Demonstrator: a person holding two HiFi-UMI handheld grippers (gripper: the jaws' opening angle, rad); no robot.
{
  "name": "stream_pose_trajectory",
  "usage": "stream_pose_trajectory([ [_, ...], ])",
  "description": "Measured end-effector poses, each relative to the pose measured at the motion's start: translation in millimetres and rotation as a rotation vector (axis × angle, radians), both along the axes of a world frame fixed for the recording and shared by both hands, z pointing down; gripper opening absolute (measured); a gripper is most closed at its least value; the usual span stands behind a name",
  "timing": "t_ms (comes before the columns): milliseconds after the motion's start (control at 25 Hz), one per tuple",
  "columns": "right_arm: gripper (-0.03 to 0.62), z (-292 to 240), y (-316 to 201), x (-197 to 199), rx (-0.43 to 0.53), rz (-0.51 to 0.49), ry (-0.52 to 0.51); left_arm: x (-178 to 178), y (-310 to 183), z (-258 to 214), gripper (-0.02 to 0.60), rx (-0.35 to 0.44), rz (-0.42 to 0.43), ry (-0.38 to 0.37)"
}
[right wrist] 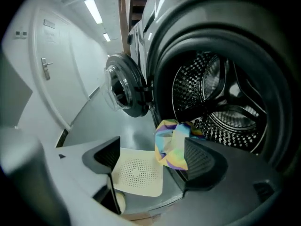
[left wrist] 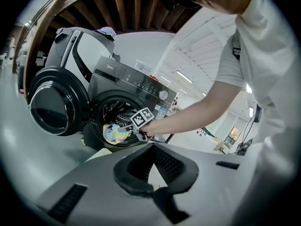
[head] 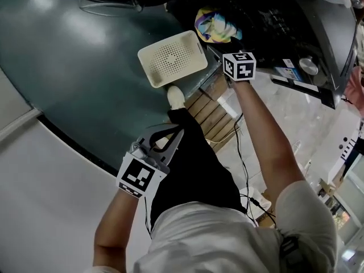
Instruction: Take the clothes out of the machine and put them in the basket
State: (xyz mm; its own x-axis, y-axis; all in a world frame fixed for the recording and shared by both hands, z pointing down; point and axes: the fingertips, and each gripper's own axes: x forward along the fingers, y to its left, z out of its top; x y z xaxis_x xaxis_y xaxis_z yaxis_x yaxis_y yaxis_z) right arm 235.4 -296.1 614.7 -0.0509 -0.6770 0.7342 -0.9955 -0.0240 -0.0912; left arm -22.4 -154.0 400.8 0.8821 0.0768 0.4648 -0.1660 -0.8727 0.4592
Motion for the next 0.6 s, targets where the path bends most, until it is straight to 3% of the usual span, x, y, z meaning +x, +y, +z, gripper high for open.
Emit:
stream_pose_trajectory([
  [400, 0.479, 88.3, -50.4, 58.8, -0.129, 0.002, 0.079, 27.8, -29.1, 37.0, -0.003, -0.053, 0.015, 0.013],
  [600, 0.502, 122.4, -69.4, 78.3, -0.176, 0.017, 0.089, 32.5, -49.4, 49.6, -0.003, -0.013, 0.01, 0.01],
])
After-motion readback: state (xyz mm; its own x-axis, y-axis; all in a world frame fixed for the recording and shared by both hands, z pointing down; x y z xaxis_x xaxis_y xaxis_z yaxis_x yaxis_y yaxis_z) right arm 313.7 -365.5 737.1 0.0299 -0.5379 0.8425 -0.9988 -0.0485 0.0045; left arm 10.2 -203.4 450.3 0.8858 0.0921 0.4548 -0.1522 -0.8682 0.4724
